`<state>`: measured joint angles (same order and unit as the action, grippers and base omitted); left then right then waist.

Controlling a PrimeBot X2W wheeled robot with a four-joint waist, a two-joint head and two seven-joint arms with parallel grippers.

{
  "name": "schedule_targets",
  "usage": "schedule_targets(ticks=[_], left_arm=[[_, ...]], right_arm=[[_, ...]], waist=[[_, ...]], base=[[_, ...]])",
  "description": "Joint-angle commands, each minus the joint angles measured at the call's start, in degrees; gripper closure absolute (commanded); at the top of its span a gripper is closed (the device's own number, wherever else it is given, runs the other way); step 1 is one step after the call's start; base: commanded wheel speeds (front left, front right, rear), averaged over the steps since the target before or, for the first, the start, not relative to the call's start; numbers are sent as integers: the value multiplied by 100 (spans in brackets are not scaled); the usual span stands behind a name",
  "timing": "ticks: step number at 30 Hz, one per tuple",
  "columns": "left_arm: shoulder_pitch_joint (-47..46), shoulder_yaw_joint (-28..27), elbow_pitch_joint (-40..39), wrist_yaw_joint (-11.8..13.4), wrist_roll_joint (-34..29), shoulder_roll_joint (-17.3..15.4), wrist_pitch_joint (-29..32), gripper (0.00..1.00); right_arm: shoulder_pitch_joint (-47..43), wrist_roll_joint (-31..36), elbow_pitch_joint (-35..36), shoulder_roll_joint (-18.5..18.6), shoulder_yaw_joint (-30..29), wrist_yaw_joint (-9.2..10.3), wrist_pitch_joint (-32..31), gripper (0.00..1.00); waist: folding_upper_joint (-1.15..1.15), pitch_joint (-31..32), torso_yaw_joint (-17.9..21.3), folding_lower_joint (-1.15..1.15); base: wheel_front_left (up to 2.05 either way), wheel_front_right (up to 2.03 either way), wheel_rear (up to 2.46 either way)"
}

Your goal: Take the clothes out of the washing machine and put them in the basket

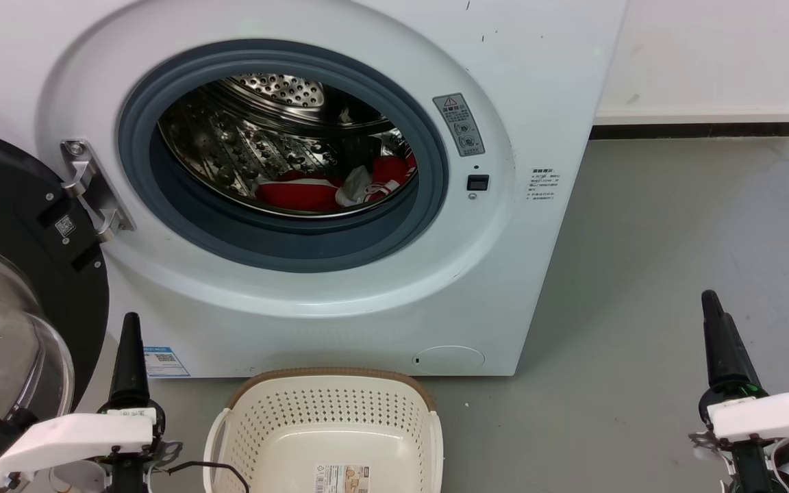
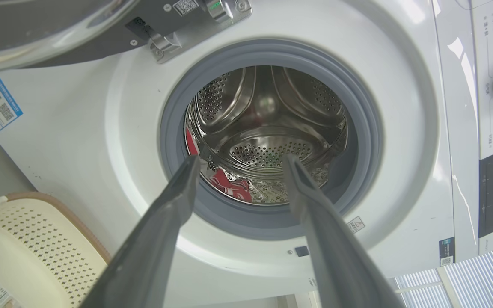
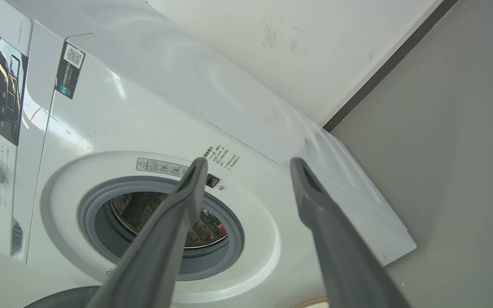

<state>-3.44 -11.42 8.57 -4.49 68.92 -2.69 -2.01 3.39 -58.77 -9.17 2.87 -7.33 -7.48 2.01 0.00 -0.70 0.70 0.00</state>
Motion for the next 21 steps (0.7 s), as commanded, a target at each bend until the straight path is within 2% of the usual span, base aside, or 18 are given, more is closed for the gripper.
schedule_targets(ticks=[1,6,12,21], left_arm=[[-93,21,-286,103,-352,-14,-71,0],[-31,270,-695,323,-1072,-15,-173,0],[60,521,-1084,450,-1821,-16,-291,0],[144,1011,-1331,699,-3123,-18,-449,0]], right_arm=[[128,493,277,7,61,-1,70,0],[100,1244,575,7,213,-1,171,0],[58,2091,794,7,494,-1,288,0],[-18,3131,892,5,598,-1,445,0]], waist=[[0,-8,7,0],[0,-23,28,0],[0,-30,57,0],[0,-34,95,0]], base=[[0,0,0],[0,0,0],[0,0,0],[0,0,0]])
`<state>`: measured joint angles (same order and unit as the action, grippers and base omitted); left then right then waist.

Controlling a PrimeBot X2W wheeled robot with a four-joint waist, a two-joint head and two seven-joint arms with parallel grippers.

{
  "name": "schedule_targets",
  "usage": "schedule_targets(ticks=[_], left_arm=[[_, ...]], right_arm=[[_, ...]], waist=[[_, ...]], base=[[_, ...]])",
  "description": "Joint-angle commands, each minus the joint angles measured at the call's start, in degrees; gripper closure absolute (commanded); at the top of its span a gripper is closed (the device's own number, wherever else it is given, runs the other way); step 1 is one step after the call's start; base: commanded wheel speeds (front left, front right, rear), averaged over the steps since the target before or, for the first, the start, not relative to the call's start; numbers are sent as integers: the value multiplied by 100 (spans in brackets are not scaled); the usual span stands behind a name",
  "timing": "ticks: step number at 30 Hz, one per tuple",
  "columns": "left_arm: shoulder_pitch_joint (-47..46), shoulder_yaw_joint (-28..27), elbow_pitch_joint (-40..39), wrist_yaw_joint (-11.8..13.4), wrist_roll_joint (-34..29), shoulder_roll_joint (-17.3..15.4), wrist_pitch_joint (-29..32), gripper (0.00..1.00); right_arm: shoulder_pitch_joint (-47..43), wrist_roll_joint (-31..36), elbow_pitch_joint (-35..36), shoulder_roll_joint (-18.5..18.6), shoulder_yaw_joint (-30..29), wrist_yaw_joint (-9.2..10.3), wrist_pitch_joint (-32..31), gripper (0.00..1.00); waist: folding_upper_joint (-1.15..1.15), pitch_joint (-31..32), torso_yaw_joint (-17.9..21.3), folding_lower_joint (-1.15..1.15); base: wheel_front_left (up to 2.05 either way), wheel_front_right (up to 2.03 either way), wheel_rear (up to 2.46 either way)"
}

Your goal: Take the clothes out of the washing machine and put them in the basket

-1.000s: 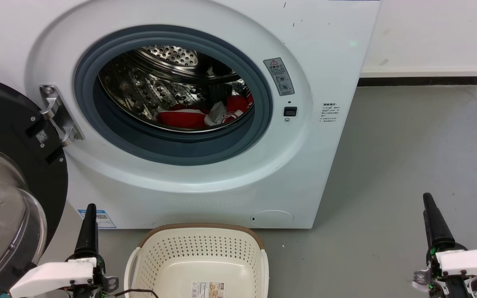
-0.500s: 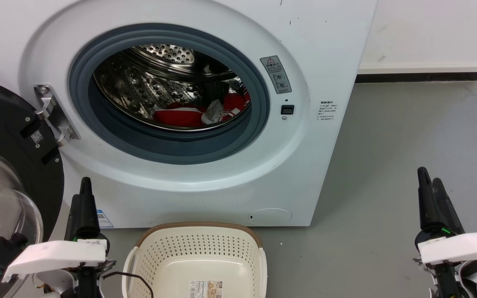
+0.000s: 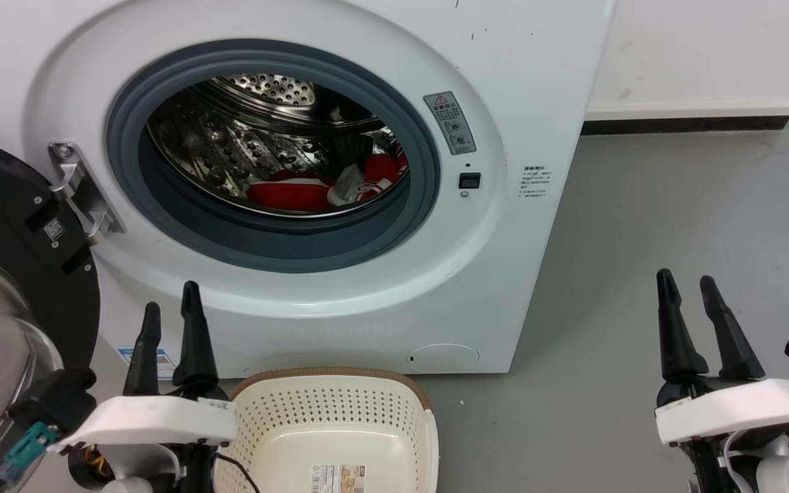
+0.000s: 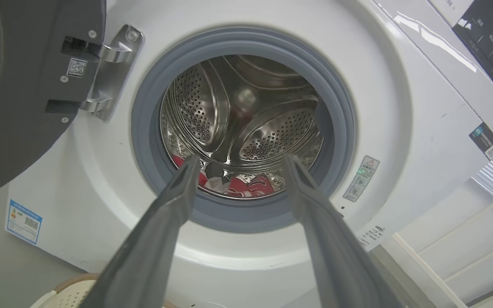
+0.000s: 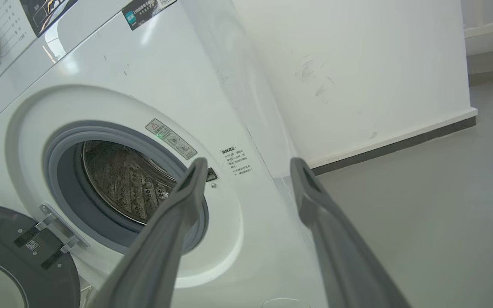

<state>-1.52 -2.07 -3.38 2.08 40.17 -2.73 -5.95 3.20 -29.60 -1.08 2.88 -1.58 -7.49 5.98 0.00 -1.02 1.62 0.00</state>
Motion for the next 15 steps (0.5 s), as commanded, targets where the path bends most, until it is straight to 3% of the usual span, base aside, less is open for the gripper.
schedule_targets(ticks=[1,15], left_arm=[[-44,132,-158,67,-384,-13,-70,0],[-13,943,-309,830,-1559,-381,-296,0]], right_arm=[[-5,309,84,5,28,0,69,0],[-31,1478,102,3,104,0,287,0]], waist=[[0,-2,6,0],[0,-21,58,0]], base=[[0,0,0],[0,0,0]])
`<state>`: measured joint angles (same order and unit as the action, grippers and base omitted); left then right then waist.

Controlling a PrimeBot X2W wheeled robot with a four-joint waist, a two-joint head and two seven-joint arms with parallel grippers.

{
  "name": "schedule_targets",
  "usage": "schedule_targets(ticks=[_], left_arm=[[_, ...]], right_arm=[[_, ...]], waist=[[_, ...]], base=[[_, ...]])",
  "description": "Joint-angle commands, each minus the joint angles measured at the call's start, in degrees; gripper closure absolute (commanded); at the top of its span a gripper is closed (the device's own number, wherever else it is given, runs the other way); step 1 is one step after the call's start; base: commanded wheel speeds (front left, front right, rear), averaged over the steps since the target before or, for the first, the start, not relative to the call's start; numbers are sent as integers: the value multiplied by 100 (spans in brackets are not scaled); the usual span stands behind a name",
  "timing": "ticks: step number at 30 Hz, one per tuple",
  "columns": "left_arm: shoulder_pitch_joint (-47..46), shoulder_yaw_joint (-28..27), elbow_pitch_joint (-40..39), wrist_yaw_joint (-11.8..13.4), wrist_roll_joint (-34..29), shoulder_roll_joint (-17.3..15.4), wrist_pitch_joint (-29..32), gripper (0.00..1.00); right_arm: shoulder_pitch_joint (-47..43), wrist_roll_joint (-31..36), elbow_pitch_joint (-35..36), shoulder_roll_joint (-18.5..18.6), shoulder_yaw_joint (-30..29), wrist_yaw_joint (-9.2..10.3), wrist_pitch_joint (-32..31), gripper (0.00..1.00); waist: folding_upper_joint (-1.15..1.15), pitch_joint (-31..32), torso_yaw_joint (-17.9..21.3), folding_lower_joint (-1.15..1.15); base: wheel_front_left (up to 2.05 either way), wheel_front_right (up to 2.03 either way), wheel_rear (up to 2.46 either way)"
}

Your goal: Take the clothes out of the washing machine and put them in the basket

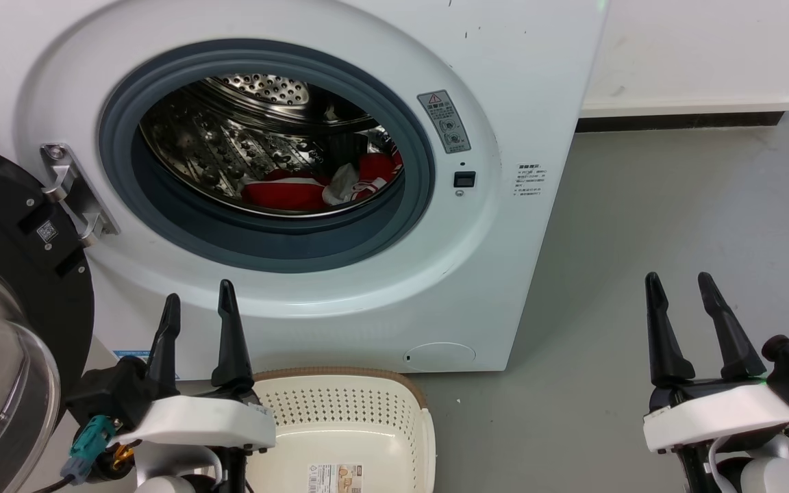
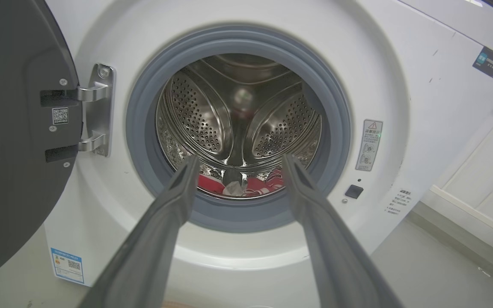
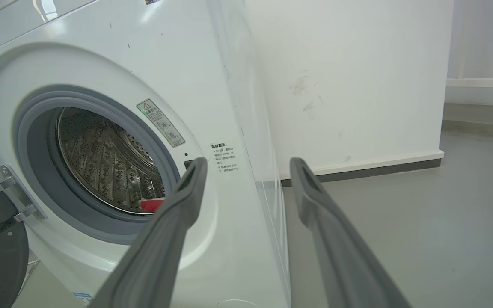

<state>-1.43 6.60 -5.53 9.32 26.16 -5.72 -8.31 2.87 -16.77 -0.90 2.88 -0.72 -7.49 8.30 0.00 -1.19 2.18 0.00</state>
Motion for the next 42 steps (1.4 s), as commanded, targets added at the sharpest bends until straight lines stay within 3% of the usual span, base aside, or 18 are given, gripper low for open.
schedule_targets(ticks=[1,11,18,30,42], left_arm=[[-29,126,-101,172,-210,-109,-71,0],[23,558,-31,602,-644,-333,-211,0],[67,647,125,606,-864,-356,-292,0],[185,440,460,98,-1192,-106,-436,0],[329,-127,296,-590,-1764,204,-595,0]], right_arm=[[3,262,88,3,22,0,72,0],[-19,919,84,2,61,0,210,0],[-36,1272,55,2,62,0,298,0],[-95,1804,92,0,40,1,440,0],[-127,1368,-212,-2,24,1,594,0]], waist=[[0,-7,3,0],[0,-21,23,0],[0,-17,32,0],[0,-34,54,0],[0,-36,148,0]], base=[[0,0,0],[0,0,0],[0,0,0],[0,0,0],[0,0,0]])
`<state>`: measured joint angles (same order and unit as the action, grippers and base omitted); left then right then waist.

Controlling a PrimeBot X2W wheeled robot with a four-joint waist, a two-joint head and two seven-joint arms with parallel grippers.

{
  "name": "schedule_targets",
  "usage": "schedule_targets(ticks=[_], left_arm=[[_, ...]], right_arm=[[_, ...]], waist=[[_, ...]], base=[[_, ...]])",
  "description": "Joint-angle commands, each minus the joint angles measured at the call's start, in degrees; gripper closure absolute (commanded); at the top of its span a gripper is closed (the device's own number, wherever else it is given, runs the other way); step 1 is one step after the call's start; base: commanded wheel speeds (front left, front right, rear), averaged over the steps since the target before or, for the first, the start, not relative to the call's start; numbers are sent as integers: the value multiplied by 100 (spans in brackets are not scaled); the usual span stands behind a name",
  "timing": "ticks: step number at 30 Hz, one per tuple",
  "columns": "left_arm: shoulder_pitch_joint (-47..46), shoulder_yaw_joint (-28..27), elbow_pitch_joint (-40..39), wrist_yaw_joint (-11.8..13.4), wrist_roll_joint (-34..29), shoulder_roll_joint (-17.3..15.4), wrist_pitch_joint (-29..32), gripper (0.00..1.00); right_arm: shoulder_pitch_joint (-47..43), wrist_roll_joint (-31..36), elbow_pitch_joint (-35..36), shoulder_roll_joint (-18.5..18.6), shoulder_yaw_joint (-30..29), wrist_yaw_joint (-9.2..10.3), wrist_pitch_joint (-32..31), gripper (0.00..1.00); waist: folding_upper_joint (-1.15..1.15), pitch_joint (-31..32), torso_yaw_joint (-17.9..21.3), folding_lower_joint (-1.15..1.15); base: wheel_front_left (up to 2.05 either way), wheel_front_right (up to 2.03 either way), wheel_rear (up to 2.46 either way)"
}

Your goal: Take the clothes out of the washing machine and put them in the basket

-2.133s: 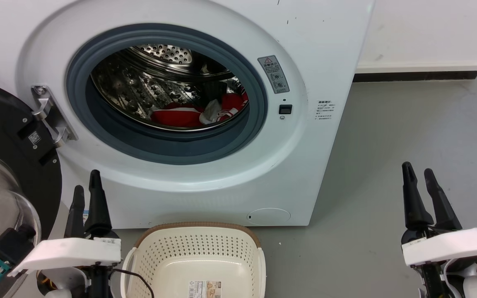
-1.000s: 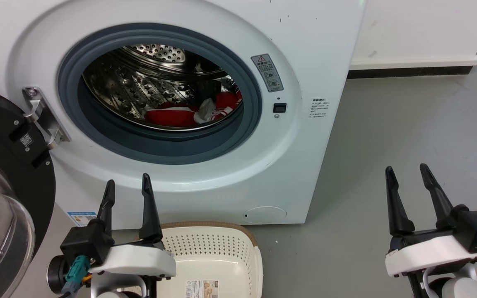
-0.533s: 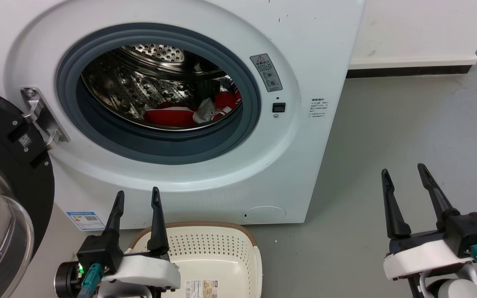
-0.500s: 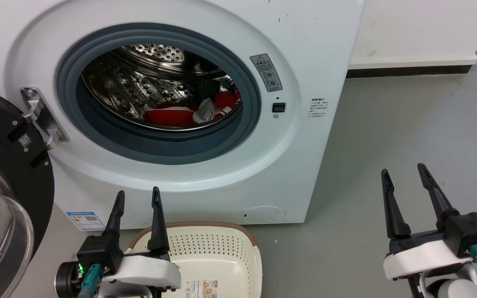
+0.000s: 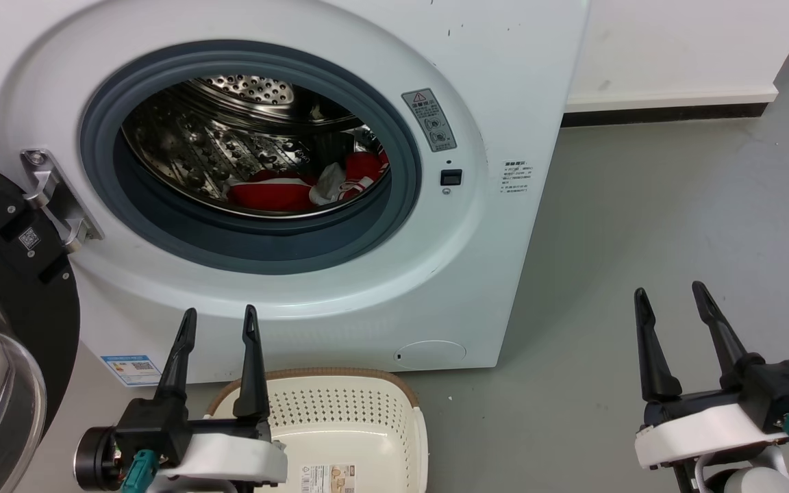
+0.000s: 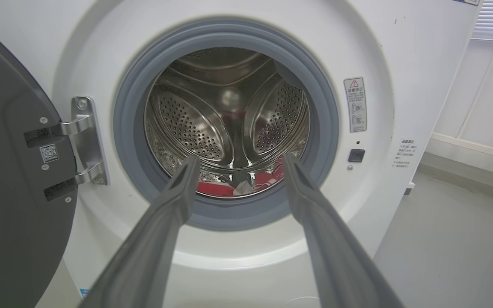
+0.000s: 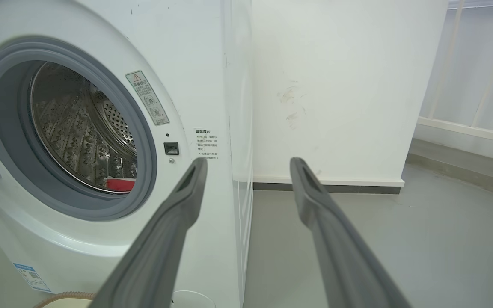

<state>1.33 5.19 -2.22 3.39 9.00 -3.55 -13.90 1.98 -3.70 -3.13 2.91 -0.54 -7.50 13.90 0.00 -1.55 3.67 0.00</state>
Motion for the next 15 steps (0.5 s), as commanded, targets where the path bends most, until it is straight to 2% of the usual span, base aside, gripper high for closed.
schedule_targets(ticks=[1,8,15], left_arm=[[58,-13,-39,-29,-101,-4,-46,0],[87,-36,-23,-174,-513,60,-135,0],[75,-69,22,-226,-459,69,-133,0]], right_arm=[[-38,106,7,-4,12,3,43,0],[-59,486,-18,-5,31,3,132,0],[-28,443,-50,-5,16,3,132,0]], waist=[[0,-2,4,0],[0,-10,21,0],[0,-35,20,0]], base=[[0,0,0],[0,0,0],[0,0,0]])
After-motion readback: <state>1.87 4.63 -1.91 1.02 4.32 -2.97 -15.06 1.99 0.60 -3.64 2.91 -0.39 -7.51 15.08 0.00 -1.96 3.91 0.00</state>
